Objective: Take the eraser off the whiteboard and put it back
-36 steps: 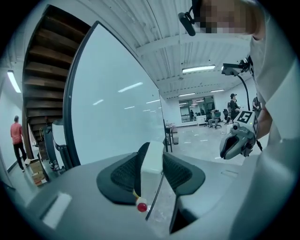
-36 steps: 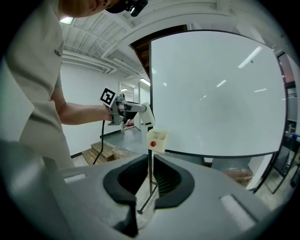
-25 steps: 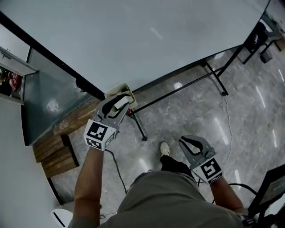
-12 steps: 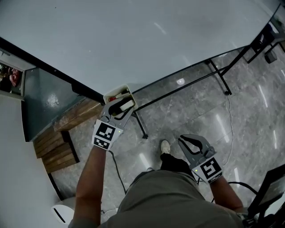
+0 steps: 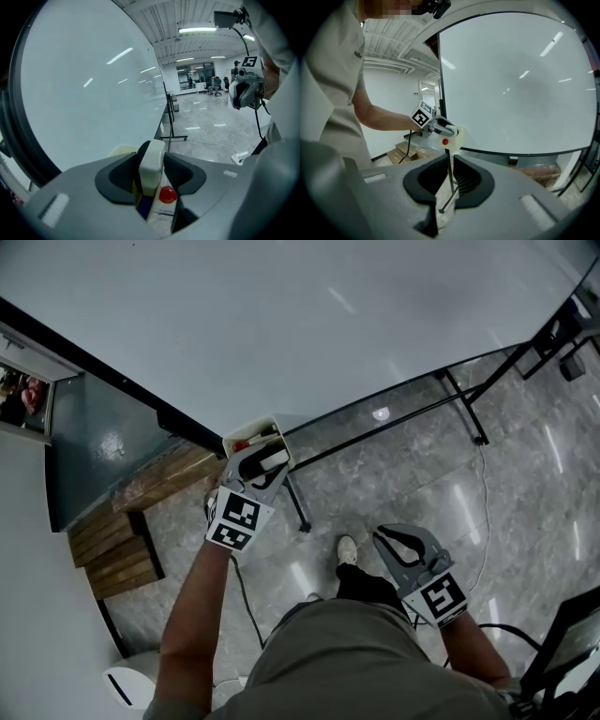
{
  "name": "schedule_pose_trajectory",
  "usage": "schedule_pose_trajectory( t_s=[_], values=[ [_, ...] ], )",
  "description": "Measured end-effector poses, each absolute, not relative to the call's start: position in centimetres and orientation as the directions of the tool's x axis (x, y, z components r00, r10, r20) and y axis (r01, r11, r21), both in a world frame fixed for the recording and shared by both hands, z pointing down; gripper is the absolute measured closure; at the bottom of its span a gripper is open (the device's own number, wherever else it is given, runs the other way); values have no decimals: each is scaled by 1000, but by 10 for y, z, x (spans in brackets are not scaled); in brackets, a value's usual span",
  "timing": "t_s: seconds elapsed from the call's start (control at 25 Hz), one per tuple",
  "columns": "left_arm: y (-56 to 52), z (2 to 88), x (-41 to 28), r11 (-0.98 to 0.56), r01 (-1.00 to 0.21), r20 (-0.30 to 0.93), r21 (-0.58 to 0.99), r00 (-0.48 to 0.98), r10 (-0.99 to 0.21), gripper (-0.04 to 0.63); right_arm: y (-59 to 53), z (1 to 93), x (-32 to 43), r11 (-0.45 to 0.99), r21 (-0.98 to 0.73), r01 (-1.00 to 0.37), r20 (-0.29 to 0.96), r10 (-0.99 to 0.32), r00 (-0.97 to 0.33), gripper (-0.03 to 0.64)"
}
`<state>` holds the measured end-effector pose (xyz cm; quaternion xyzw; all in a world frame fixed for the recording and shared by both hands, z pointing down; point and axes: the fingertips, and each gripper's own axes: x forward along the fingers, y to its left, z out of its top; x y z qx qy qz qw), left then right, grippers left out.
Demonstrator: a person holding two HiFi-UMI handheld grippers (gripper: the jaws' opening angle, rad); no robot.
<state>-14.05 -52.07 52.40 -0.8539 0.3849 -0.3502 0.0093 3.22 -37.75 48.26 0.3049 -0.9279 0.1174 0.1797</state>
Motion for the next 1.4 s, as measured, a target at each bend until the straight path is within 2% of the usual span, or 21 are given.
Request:
schedule_pose_trajectory(
  t_s=[0.2, 0.56, 0.96, 1.12, 1.28, 1.4],
  values=[
    [-516, 523, -144, -691, -662, 591, -291, 443, -674, 373, -368, 479, 34, 786, -91, -612, 404, -533, -744, 586],
    [-483, 495, -153, -663, -688, 518, -295, 468, -716, 354, -340, 465, 22, 791, -50, -610, 385, -548, -743, 586],
    [-347, 410, -193, -637, -753, 341, -165, 563, -753, 357, -266, 429, -27, 825, 19, -565, 359, -533, -766, 586],
    [-251, 388, -216, -647, -762, 238, -22, 625, -743, 418, -202, 421, -58, 831, 41, -555, 351, -532, -771, 586],
    [-184, 382, -213, -662, -748, 179, 46, 658, -732, 471, -157, 421, -68, 830, 35, -556, 358, -530, -768, 586],
    [-124, 378, -213, -681, -728, 163, 78, 683, -712, 548, -111, 415, -80, 827, 30, -561, 368, -531, -763, 586]
  ],
)
